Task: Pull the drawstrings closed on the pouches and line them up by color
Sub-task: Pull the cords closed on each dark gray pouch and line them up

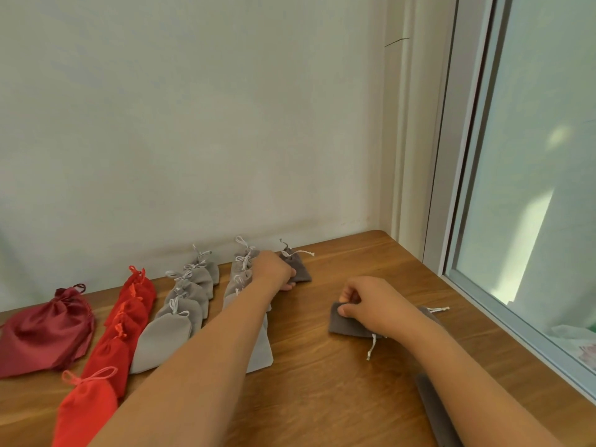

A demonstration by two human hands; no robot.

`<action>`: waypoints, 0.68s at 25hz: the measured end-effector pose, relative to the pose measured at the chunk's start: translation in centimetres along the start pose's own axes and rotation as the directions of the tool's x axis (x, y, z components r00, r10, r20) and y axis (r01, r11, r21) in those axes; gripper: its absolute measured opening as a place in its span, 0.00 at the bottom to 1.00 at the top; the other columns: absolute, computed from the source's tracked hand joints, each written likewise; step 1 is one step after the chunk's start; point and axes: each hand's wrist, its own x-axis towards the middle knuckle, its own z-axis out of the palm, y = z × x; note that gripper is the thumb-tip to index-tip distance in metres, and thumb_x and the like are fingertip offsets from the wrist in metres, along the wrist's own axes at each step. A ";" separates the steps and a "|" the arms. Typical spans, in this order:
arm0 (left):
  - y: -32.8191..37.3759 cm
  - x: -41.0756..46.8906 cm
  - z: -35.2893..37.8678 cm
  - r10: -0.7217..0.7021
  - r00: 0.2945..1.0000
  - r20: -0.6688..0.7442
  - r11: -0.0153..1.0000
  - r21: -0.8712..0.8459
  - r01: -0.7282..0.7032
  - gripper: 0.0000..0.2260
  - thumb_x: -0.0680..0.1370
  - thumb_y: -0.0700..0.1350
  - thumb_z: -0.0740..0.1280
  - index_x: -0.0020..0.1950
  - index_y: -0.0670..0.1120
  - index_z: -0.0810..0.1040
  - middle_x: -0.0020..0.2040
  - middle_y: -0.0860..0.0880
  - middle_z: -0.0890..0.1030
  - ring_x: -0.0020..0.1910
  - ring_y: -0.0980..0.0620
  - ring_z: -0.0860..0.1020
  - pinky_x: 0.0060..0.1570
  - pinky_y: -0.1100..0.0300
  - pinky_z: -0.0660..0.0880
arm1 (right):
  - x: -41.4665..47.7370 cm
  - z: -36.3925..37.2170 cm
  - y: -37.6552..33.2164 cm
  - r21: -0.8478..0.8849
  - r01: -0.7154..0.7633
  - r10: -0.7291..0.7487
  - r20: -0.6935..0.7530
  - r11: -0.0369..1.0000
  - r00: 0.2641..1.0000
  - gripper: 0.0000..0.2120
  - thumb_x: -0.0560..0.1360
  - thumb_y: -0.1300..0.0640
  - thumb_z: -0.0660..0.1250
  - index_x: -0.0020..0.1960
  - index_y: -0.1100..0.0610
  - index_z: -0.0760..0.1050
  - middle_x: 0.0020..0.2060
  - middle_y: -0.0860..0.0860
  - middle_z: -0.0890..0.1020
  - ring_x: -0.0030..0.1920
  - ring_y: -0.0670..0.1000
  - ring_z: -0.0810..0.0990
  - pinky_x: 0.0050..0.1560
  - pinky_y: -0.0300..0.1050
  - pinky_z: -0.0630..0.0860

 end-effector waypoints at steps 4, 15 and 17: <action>0.7 -0.9 -0.8 0.227 0.963 -0.145 0.924 0.344 -0.166 0.08 0.74 0.42 0.70 0.39 0.40 0.74 0.39 0.43 0.81 0.41 0.45 0.82 0.35 0.58 0.75 | 0.0 -0.1 0.2 0.209 0.127 -0.094 -0.161 0.969 0.982 0.03 0.75 0.54 0.68 0.44 0.50 0.75 0.41 0.47 0.78 0.42 0.44 0.75 0.39 0.34 0.69; -3.2 -14.9 -7.1 0.443 0.794 0.417 0.840 -0.503 -0.204 0.13 0.71 0.48 0.71 0.52 0.43 0.80 0.45 0.48 0.85 0.44 0.52 0.84 0.47 0.62 0.79 | -2.5 -1.1 -6.1 0.474 0.372 -0.221 -0.343 0.798 0.913 0.06 0.76 0.57 0.68 0.43 0.57 0.73 0.19 0.43 0.73 0.21 0.40 0.68 0.25 0.31 0.64; -4.1 -15.6 -8.1 0.406 0.813 0.417 0.791 -0.607 -0.083 0.11 0.71 0.46 0.71 0.50 0.42 0.80 0.41 0.47 0.85 0.40 0.53 0.83 0.42 0.62 0.80 | -3.0 -0.7 -7.8 0.409 0.397 -0.265 -0.343 0.822 0.901 0.06 0.76 0.56 0.68 0.44 0.57 0.73 0.19 0.43 0.74 0.21 0.40 0.69 0.25 0.32 0.64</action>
